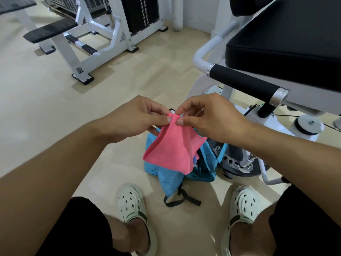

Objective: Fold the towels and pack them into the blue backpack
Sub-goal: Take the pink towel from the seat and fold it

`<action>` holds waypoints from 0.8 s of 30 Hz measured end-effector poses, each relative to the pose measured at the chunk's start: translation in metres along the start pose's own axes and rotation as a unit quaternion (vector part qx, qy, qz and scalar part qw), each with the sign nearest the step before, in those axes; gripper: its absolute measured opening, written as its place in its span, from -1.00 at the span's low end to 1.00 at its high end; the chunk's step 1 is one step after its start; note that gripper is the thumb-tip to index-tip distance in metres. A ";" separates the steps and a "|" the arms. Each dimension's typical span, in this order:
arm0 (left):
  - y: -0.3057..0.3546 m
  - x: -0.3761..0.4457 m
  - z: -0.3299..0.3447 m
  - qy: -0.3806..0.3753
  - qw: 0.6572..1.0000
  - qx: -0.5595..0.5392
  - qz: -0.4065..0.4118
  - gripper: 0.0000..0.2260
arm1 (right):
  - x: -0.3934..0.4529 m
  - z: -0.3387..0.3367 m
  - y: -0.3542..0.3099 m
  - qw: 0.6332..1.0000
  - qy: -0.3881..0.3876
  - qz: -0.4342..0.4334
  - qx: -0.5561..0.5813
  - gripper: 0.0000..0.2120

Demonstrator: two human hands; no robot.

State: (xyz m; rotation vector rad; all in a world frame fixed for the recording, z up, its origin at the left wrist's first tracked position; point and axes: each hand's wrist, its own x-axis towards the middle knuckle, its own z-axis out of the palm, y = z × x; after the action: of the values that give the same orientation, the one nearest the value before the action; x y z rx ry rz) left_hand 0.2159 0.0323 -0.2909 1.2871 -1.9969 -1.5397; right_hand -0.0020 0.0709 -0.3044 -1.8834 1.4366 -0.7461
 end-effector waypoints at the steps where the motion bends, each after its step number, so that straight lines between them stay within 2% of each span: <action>1: 0.000 0.000 0.000 -0.003 1.000 0.003 0.001 -0.85 | 0.000 0.000 0.000 1.000 -0.001 0.000 0.000 -0.90; 6: 0.001 -0.002 0.000 -0.020 1.000 -0.014 -0.013 -0.79 | -0.003 0.002 -0.001 1.000 0.018 0.006 -0.007 -0.90; 15: 0.005 0.001 0.008 0.029 0.994 -0.087 -0.056 -0.73 | -0.004 0.003 -0.002 0.997 0.063 0.006 -0.053 -0.87; 21: 0.006 0.001 0.008 0.084 0.988 -0.107 -0.067 -0.78 | -0.006 0.006 -0.005 0.996 0.030 -0.054 -0.064 -0.91; 24: 0.006 0.001 0.007 0.098 0.990 -0.090 -0.054 -0.78 | -0.006 0.009 -0.007 0.997 0.003 -0.052 -0.053 -0.95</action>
State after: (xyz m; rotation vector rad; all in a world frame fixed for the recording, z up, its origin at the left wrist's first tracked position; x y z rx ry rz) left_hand 0.2072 0.0361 -0.2885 1.4324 -1.6533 -1.5344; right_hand 0.0074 0.0795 -0.3048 -2.0508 1.4153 -0.7384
